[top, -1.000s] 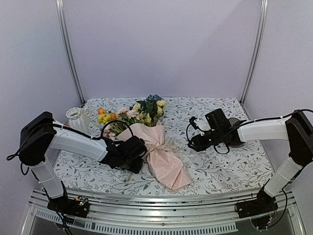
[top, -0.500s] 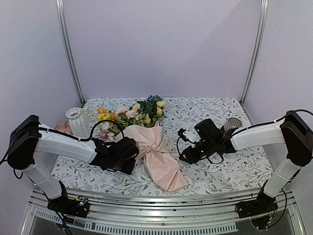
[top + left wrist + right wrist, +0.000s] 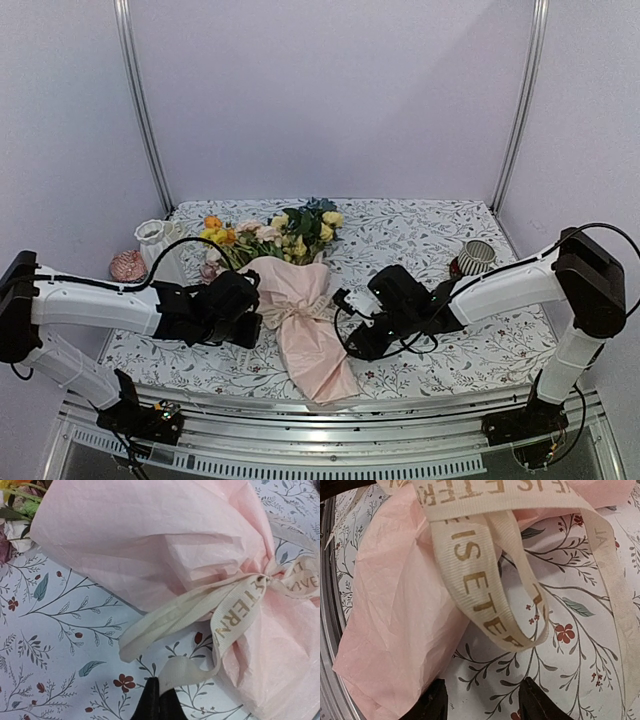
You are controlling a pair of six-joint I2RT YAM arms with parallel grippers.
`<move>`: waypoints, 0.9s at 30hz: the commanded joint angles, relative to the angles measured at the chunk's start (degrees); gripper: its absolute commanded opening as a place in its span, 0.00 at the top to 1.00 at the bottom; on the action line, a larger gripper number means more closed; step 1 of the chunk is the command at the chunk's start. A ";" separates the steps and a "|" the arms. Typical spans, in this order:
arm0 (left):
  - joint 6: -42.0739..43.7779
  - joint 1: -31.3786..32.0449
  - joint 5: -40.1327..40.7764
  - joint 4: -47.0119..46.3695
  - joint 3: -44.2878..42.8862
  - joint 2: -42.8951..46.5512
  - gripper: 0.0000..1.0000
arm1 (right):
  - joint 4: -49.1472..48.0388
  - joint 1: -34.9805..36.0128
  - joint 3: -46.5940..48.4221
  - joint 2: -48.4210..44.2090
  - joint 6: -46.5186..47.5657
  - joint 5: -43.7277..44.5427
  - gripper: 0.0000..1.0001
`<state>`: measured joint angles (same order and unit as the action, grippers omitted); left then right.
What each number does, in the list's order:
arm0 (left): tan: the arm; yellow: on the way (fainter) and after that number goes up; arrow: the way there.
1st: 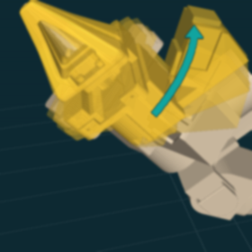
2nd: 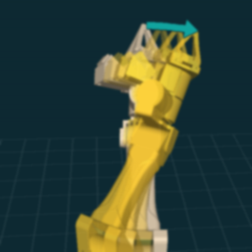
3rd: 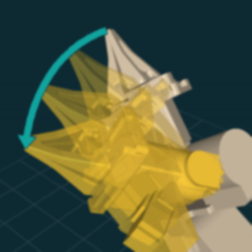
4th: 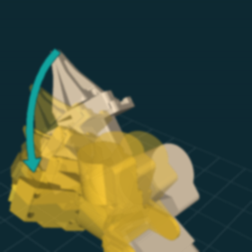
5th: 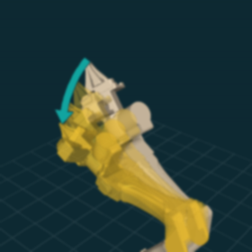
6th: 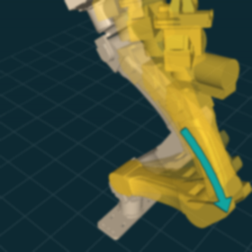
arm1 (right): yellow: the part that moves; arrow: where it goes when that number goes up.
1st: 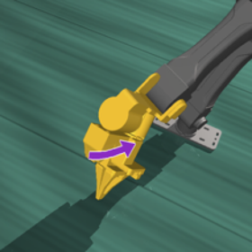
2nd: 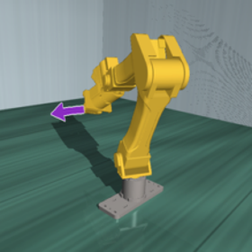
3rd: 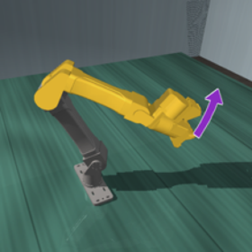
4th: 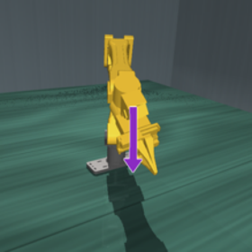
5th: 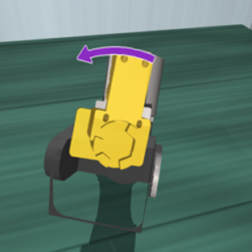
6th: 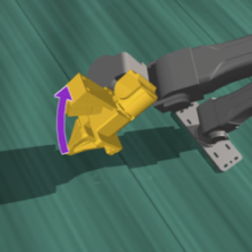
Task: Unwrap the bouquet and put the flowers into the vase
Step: Pick up the ribbon from the tied bouquet.
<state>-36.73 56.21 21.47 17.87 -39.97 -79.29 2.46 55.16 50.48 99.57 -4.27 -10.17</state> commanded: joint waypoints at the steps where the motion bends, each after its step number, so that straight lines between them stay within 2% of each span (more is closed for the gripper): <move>1: -1.44 -1.21 0.47 -0.54 2.27 3.35 1.00 | -1.37 0.26 1.65 -0.91 -1.09 5.15 0.50; 4: -1.68 -1.57 0.75 -0.95 3.61 5.56 1.00 | -0.04 -0.96 1.73 -2.31 -0.84 9.91 0.50; 8: -1.09 -1.95 0.95 -1.20 4.40 7.09 1.00 | 1.82 -3.62 2.47 -2.41 0.66 12.12 0.48; 11: -0.96 -2.14 1.26 -0.94 4.71 7.22 1.00 | 3.94 -5.54 4.29 -0.86 2.85 13.81 0.39; 14: -0.81 -2.15 1.45 -0.98 4.81 7.45 1.00 | 6.20 -7.39 7.11 1.74 3.62 15.63 0.38; 18: -0.50 -2.24 1.36 -1.16 4.97 8.19 1.00 | 9.94 -9.91 12.02 5.72 3.61 13.68 0.36; 23: -0.35 -2.45 0.96 -2.22 6.13 8.71 1.00 | 12.17 -10.38 16.21 9.00 6.66 12.40 0.22; 27: -0.28 -2.68 0.61 -2.65 6.09 8.30 1.00 | 16.08 -10.67 21.24 13.03 7.11 12.49 0.21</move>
<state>-37.54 54.43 21.91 16.51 -34.54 -71.18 13.65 44.71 66.85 108.79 1.37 2.79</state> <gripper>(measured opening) 0.006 0.785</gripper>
